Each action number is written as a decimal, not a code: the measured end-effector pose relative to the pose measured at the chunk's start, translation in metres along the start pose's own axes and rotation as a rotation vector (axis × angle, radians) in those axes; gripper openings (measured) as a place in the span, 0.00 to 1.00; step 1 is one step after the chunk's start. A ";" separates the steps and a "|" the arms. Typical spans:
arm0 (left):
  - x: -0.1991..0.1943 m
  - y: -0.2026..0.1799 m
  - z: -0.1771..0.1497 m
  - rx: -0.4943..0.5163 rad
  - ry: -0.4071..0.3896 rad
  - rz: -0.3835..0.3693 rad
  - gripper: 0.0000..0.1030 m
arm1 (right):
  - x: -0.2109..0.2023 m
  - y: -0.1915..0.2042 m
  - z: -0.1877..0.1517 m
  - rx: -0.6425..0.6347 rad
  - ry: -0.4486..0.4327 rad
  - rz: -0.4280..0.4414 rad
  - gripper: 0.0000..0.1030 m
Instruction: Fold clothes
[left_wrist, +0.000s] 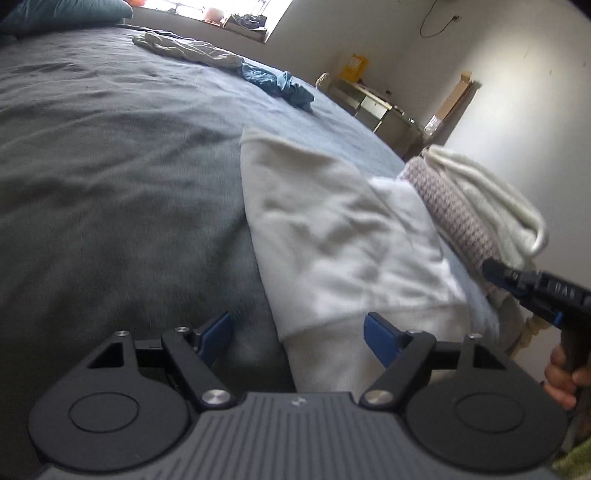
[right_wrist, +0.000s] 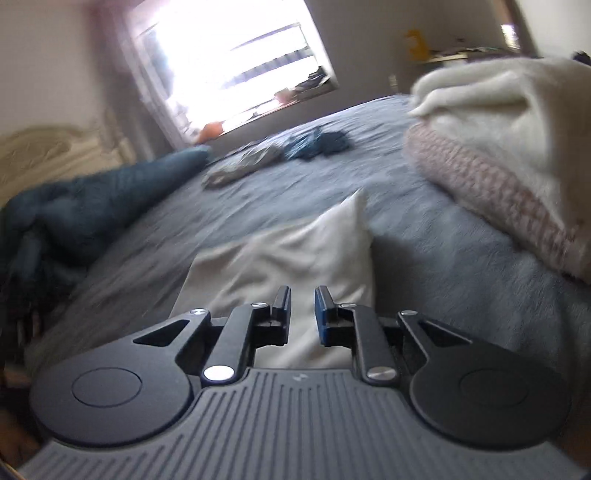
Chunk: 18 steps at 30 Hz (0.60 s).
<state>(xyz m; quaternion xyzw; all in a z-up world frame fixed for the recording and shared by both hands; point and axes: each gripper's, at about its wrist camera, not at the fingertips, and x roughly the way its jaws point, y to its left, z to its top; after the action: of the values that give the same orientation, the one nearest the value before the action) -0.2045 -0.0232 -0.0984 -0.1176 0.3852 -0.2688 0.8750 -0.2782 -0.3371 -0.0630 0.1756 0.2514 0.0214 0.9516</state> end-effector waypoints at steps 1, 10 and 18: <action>0.001 -0.005 -0.004 0.029 -0.007 0.020 0.79 | 0.011 0.003 -0.011 -0.025 0.050 -0.008 0.14; -0.002 -0.014 -0.020 0.082 -0.039 0.064 0.80 | -0.026 0.050 -0.037 -0.141 0.014 0.005 0.14; -0.009 -0.006 -0.020 0.082 -0.024 0.015 0.80 | 0.013 0.053 -0.072 -0.197 0.108 -0.015 0.14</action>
<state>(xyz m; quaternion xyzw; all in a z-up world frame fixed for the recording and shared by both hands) -0.2264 -0.0231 -0.1042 -0.0818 0.3642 -0.2762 0.8857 -0.2988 -0.2623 -0.1091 0.0778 0.3001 0.0483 0.9495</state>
